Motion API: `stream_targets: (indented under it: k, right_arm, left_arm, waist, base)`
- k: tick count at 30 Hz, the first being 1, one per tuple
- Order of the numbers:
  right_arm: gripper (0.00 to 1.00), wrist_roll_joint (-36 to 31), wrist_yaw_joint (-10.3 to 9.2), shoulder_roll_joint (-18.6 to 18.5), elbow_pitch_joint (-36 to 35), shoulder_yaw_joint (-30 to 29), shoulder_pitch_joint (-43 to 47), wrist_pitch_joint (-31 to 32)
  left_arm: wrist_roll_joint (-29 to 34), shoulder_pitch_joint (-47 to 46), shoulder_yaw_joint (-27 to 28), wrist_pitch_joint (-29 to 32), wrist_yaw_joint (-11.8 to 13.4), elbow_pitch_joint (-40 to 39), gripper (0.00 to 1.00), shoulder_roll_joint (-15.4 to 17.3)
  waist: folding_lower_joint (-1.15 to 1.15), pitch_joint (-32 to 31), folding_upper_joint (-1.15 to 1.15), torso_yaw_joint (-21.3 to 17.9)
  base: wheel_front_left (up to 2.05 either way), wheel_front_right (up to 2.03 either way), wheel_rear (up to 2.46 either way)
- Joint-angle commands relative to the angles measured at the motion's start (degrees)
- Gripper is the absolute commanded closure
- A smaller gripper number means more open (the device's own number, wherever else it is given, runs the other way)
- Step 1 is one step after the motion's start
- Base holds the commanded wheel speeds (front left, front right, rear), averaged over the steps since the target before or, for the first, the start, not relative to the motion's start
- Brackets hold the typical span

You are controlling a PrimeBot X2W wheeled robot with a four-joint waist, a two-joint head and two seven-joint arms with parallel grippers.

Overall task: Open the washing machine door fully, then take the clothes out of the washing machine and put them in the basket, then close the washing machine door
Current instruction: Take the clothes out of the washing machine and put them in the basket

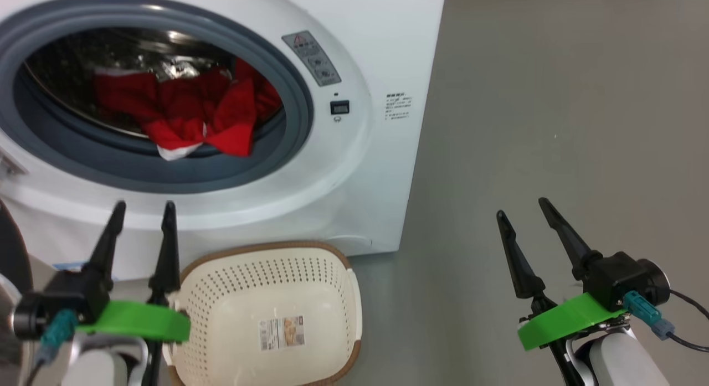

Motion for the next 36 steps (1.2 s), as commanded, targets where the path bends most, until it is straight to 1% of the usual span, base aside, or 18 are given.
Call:
stream_targets:
  k: [1,12,20,21,31,36]
  right_arm:
    - [0.0,-0.6,0.43,0.1,-1.7,1.2,-2.1,-0.4]
    - [0.0,-2.5,0.43,0.1,-2.9,1.2,-7.0,-0.4]
    - [0.0,-3.2,0.43,0.1,-3.5,1.3,-9.7,-0.4]
    - [0.0,-3.4,0.43,0.1,-3.6,1.4,-10.3,-0.4]
    - [0.0,-3.9,0.43,0.1,-4.1,2.0,-13.0,-0.4]
    - [0.0,-3.4,0.43,0.1,-4.3,2.7,-14.0,-0.4]
  left_arm:
    - [-0.1,-3.2,1.7,-0.5,-0.2,-0.6,0.0,1.6]
    - [0.3,-18.7,0.6,-0.5,-0.3,7.5,0.0,1.8]
    - [0.0,-29.3,0.5,-0.5,-0.3,16.1,0.0,1.4]
    - [0.5,-31.9,0.6,-0.5,0.1,19.0,0.0,1.8]
    - [2.0,-44.8,0.5,-0.4,2.7,34.8,0.0,5.1]
    - [4.0,-50.2,-1.0,0.9,4.8,42.1,0.0,7.3]
  waist:
    - [0.0,3.3,0.0,0.9]
    - [0.0,12.7,0.0,1.4]
    - [0.0,18.6,0.0,1.4]
    - [0.0,19.8,0.0,1.2]
    - [0.0,25.0,0.0,-0.1]
    - [0.0,26.9,0.0,-1.0]
  base:
    - [0.0,0.0,0.0]
    - [0.0,0.0,0.0]
    - [0.0,0.0,0.0]
    - [0.0,0.0,0.0]
    - [0.0,0.0,0.0]
    - [0.0,0.0,0.0]
